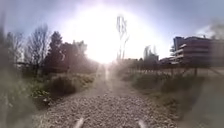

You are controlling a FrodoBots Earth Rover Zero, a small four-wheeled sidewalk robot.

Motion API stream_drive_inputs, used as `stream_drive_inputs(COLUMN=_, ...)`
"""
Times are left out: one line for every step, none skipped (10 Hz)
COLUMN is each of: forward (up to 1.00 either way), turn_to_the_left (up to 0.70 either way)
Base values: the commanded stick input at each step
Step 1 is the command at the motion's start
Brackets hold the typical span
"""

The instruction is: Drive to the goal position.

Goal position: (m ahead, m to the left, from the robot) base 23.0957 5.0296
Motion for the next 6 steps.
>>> stream_drive_inputs(forward=0.50, turn_to_the_left=0.00)
stream_drive_inputs(forward=0.50, turn_to_the_left=0.00)
stream_drive_inputs(forward=0.50, turn_to_the_left=0.00)
stream_drive_inputs(forward=0.50, turn_to_the_left=0.00)
stream_drive_inputs(forward=0.50, turn_to_the_left=0.00)
stream_drive_inputs(forward=0.50, turn_to_the_left=0.00)
